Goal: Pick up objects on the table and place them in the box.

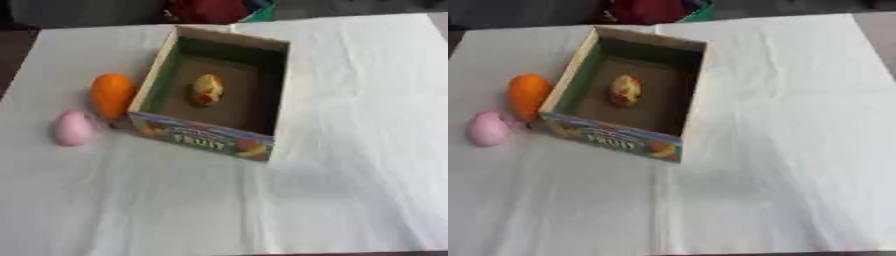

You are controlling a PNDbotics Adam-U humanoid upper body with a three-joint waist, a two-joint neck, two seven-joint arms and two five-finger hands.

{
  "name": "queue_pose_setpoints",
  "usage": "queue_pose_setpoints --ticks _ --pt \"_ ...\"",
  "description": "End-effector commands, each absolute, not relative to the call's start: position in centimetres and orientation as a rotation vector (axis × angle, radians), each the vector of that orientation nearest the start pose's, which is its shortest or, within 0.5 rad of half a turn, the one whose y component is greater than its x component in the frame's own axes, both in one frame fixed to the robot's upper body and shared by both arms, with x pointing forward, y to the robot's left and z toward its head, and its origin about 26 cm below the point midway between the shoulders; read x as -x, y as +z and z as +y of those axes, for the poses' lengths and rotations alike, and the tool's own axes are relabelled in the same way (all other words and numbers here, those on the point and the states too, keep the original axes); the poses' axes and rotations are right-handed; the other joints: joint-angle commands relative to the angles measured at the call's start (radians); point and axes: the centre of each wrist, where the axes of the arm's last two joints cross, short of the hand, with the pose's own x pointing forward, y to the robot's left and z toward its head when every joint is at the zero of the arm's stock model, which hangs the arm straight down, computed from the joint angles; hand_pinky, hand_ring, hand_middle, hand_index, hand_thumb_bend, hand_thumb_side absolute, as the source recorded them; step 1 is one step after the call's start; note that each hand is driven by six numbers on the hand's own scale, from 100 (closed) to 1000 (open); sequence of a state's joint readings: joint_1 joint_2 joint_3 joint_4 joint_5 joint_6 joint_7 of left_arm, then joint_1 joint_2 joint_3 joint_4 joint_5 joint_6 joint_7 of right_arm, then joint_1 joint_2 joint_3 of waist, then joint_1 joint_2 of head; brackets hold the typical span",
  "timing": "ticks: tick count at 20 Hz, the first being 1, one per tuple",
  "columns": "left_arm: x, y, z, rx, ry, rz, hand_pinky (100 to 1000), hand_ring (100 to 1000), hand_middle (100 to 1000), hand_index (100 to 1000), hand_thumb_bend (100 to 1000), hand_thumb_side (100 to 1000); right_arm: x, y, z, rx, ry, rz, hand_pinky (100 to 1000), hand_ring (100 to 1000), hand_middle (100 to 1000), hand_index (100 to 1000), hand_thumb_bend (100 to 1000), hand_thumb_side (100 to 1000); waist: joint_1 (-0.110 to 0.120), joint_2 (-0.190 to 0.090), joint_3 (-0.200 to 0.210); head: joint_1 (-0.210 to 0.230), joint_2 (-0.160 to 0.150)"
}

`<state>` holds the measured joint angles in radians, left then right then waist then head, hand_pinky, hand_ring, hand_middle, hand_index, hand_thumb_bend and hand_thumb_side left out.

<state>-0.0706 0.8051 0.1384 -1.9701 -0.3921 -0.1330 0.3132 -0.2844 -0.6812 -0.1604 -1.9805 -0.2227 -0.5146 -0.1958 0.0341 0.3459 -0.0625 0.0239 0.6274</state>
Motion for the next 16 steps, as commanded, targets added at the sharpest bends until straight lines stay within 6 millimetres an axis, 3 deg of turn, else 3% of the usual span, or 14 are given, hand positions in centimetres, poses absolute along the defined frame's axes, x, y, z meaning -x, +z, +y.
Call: queue_pose_setpoints --ticks 1,2,5,6,7,9,13,16 --pt "-27.1 23.4 38.1 -1.273 -0.946 -2.09 615 768 754 864 100 595 -28.4 26.6 -34.5 -0.363 -0.422 3.354 740 1000 619 803 100 600 -0.004 -0.021 -0.002 -0.002 -0.007" --pt "-27.2 23.6 38.2 -1.289 -1.006 -2.052 615 769 756 866 100 608 -28.4 26.5 -34.5 -0.364 -0.423 3.355 740 1000 619 803 100 600 -0.005 -0.021 -0.002 -0.002 -0.007" --pt "-27.3 24.5 38.3 -1.347 -1.188 -1.94 608 776 762 882 100 798 -28.3 26.5 -34.5 -0.372 -0.422 3.359 740 1000 617 802 100 595 -0.008 -0.024 -0.002 -0.005 -0.007" --pt "-27.3 24.7 38.3 -1.366 -1.251 -1.892 608 777 762 884 100 819 -28.3 26.5 -34.5 -0.374 -0.423 3.361 740 1000 616 801 100 594 -0.009 -0.025 -0.002 -0.005 -0.006" --pt "-27.4 24.8 38.3 -1.375 -1.309 -1.843 609 780 766 890 100 918 -28.3 26.5 -34.5 -0.376 -0.425 3.361 740 1000 616 801 100 592 -0.009 -0.026 -0.001 -0.004 -0.006" --pt "-27.4 25.0 38.1 -1.375 -1.399 -1.764 607 781 769 896 123 983 -28.3 26.5 -34.5 -0.375 -0.429 3.361 740 1000 616 801 100 590 -0.01 -0.028 0.0 -0.003 -0.006" --pt "-27.4 24.6 37.7 -1.311 -1.523 -1.656 628 798 786 925 165 1000 -28.4 26.5 -34.4 -0.371 -0.432 3.369 740 1000 612 798 100 592 -0.011 -0.033 0.003 -0.003 -0.008" --pt "-27.5 24.5 37.5 -1.242 -1.602 -1.574 643 815 802 949 254 1000 -28.4 26.5 -34.4 -0.375 -0.436 3.375 740 1000 609 794 100 590 -0.012 -0.037 0.003 -0.002 -0.007"
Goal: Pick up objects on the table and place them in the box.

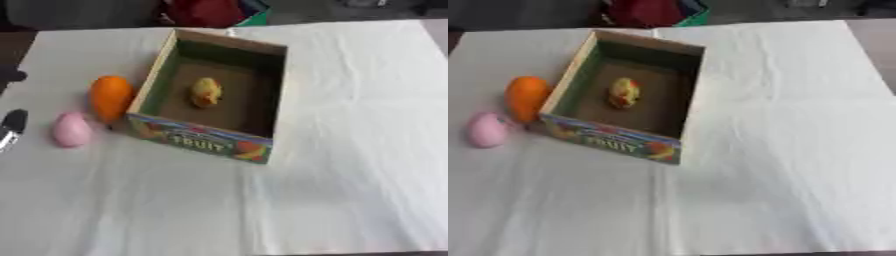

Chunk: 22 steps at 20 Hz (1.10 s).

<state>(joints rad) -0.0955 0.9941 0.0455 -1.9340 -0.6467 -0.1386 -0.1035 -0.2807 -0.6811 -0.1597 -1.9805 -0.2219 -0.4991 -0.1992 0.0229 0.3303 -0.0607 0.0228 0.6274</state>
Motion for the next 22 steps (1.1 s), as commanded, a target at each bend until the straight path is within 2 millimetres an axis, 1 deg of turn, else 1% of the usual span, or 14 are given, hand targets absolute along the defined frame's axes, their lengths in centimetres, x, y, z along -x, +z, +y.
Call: queue_pose_setpoints --ticks 1,4,7,10,12,13,14,15,16,18,19,20,21,22 --pt "-27.6 24.6 37.4 -1.223 -1.623 -1.548 647 819 806 956 281 1000 -28.4 26.4 -34.4 -0.375 -0.44 3.377 740 1000 608 792 100 590 0.0 -0.023 0.001 0.0 -0.006" --pt "-27.8 24.8 37.1 -1.18 -1.664 -1.495 650 822 808 964 326 1000 -28.4 26.4 -34.4 -0.372 -0.443 3.382 739 1000 607 788 100 592 0.0 -0.025 0.0 0.001 -0.006" --pt "-28.0 24.9 36.8 -1.146 -1.687 -1.468 662 833 816 974 311 1000 -28.4 26.4 -34.3 -0.369 -0.444 3.387 739 1000 605 787 100 592 0.002 -0.027 -0.001 0.002 -0.004" --pt "-28.5 25.1 36.9 -1.13 -1.693 -1.423 694 872 850 999 340 1000 -28.4 26.4 -34.3 -0.361 -0.447 3.391 739 1000 602 785 100 595 0.005 -0.028 -0.002 0.004 -0.003" --pt "-28.8 25.2 37.0 -1.133 -1.701 -1.379 720 896 867 1000 377 1000 -28.5 26.3 -34.2 -0.357 -0.452 3.396 739 1000 598 782 100 596 0.006 -0.027 -0.003 0.006 -0.003" --pt "-28.9 25.3 37.0 -1.138 -1.702 -1.358 721 897 868 1000 379 1000 -28.5 26.3 -34.2 -0.356 -0.458 3.399 739 1000 597 782 100 596 0.007 -0.027 -0.004 0.007 -0.002" --pt "-29.1 25.5 37.1 -1.145 -1.697 -1.343 720 897 867 1000 397 1000 -28.5 26.2 -34.1 -0.356 -0.462 3.402 738 1000 592 776 100 596 0.007 -0.026 -0.005 0.008 -0.001" --pt "-29.2 25.6 37.1 -1.156 -1.684 -1.331 718 894 857 989 375 1000 -28.5 26.2 -34.1 -0.357 -0.465 3.407 738 1000 590 774 100 597 0.008 -0.025 -0.005 0.01 -0.001" --pt "-29.4 25.8 37.2 -1.166 -1.671 -1.321 715 891 848 982 404 1000 -28.5 26.2 -34.1 -0.357 -0.469 3.41 738 1000 589 773 100 598 0.009 -0.025 -0.006 0.011 -0.001" --pt "-29.8 26.1 37.4 -1.175 -1.649 -1.304 701 876 814 973 386 1000 -28.6 26.4 -33.9 -0.357 -0.474 3.413 738 1000 588 773 100 599 0.011 -0.023 -0.008 0.014 -0.001" --pt "-30.0 26.1 37.6 -1.172 -1.643 -1.296 698 873 804 972 379 993 -28.6 26.5 -33.9 -0.356 -0.476 3.414 737 1000 587 773 100 600 0.011 -0.023 -0.009 0.015 -0.001" --pt "-30.2 26.1 37.7 -1.164 -1.638 -1.288 692 864 774 974 351 926 -28.6 26.6 -33.8 -0.356 -0.477 3.415 737 1000 587 772 100 602 0.012 -0.022 -0.01 0.017 -0.002" --pt "-30.4 26.1 37.8 -1.148 -1.635 -1.277 694 862 764 983 338 897 -28.7 26.6 -33.7 -0.354 -0.478 3.417 736 1000 586 770 100 603 0.013 -0.02 -0.011 0.02 -0.003" --pt "-30.6 26.0 38.0 -1.124 -1.636 -1.265 696 858 761 986 336 887 -28.7 26.7 -33.7 -0.353 -0.478 3.419 735 1000 585 770 100 605 0.014 -0.019 -0.013 0.023 -0.004"
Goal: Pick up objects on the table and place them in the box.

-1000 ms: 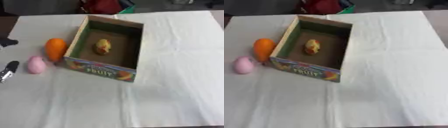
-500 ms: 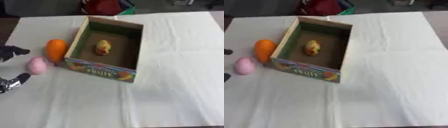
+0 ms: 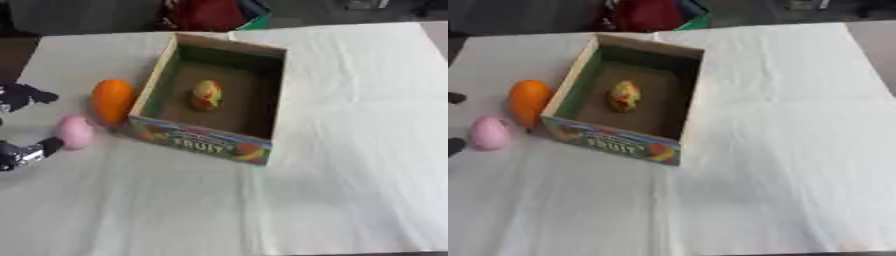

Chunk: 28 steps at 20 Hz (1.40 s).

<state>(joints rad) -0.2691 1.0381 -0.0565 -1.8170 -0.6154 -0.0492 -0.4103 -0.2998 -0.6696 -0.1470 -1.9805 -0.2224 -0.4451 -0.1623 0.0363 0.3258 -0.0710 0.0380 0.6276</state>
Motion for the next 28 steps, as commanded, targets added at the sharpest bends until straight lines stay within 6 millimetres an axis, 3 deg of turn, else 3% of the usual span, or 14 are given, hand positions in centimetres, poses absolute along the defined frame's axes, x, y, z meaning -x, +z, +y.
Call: queue_pose_setpoints --ticks 1,7,14,28 --pt "-30.8 26.0 38.1 -1.099 -1.637 -1.254 696 856 759 988 337 882 -28.7 26.7 -33.6 -0.353 -0.479 3.421 735 1000 585 769 100 605 0.002 -0.013 -0.003 0.009 -0.005" --pt "-32.0 25.7 39.1 -1.022 -1.627 -1.184 696 846 762 1000 363 854 -28.8 26.7 -33.4 -0.339 -0.488 3.431 737 1000 581 768 100 609 0.006 -0.005 -0.009 0.018 -0.009" --pt "-33.2 25.4 39.9 -0.917 -1.601 -1.16 693 846 779 1000 257 705 -28.9 26.6 -33.3 -0.339 -0.477 3.46 735 1000 569 759 100 626 0.012 0.003 -0.015 0.023 -0.015" --pt "-34.9 24.8 40.3 -0.95 -1.59 -1.101 668 840 790 987 334 724 -29.0 26.5 -33.1 -0.321 -0.451 3.495 732 1000 559 752 100 647 0.015 0.012 -0.024 0.035 -0.028"
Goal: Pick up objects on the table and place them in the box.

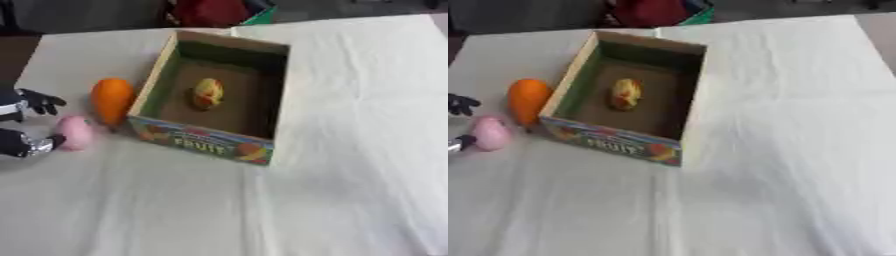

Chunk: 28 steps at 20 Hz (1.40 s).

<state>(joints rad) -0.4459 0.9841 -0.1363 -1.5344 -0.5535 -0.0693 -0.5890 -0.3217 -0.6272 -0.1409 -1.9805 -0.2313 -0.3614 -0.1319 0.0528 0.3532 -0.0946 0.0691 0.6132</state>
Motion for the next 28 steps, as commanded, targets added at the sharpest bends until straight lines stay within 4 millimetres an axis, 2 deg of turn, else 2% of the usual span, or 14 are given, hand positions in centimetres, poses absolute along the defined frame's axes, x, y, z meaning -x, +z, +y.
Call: queue_pose_setpoints --ticks 1,3,7,16,17,18,24,28 --pt "-35.0 24.6 40.3 -0.948 -1.595 -1.093 670 842 791 990 354 748 -29.0 26.5 -33.0 -0.319 -0.452 3.497 732 1000 559 751 100 648 -0.001 -0.015 -0.001 0.005 -0.014" --pt "-35.2 24.5 40.3 -0.941 -1.602 -1.08 676 847 796 993 395 807 -29.0 26.5 -33.0 -0.317 -0.452 3.5 732 1000 558 751 100 649 -0.001 -0.013 -0.003 0.007 -0.016" --pt "-35.7 24.2 40.3 -0.95 -1.606 -1.054 669 847 793 989 423 818 -29.0 26.4 -33.0 -0.318 -0.44 3.509 732 1000 555 749 100 656 0.001 -0.01 -0.006 0.009 -0.017" --pt "-36.0 23.6 40.4 -0.985 -1.608 -1.035 656 838 779 967 409 806 -29.0 26.4 -33.0 -0.317 -0.437 3.514 732 1000 554 748 100 658 0.002 -0.006 -0.008 0.01 -0.016" --pt "-36.0 23.9 40.2 -0.99 -1.606 -1.058 611 784 698 837 276 686 -29.0 26.4 -33.0 -0.32 -0.434 3.518 732 1000 552 745 100 663 0.001 -0.006 -0.007 0.01 -0.016" --pt "-36.0 24.1 40.0 -0.999 -1.602 -1.082 596 761 662 808 251 639 -29.0 26.4 -33.0 -0.323 -0.433 3.521 732 1000 552 745 100 662 0.001 -0.005 -0.007 0.009 -0.016" --pt "-35.9 24.0 39.5 -1.034 -1.565 -1.171 538 687 592 737 108 498 -29.0 26.4 -33.0 -0.323 -0.429 3.525 732 1000 550 743 100 661 -0.001 -0.008 -0.005 0.005 -0.015" --pt "-35.7 24.3 39.3 -1.037 -1.546 -1.208 516 658 572 715 100 428 -29.0 26.2 -33.0 -0.337 -0.425 3.534 732 1000 550 743 100 664 -0.002 -0.012 -0.003 0.002 -0.012"
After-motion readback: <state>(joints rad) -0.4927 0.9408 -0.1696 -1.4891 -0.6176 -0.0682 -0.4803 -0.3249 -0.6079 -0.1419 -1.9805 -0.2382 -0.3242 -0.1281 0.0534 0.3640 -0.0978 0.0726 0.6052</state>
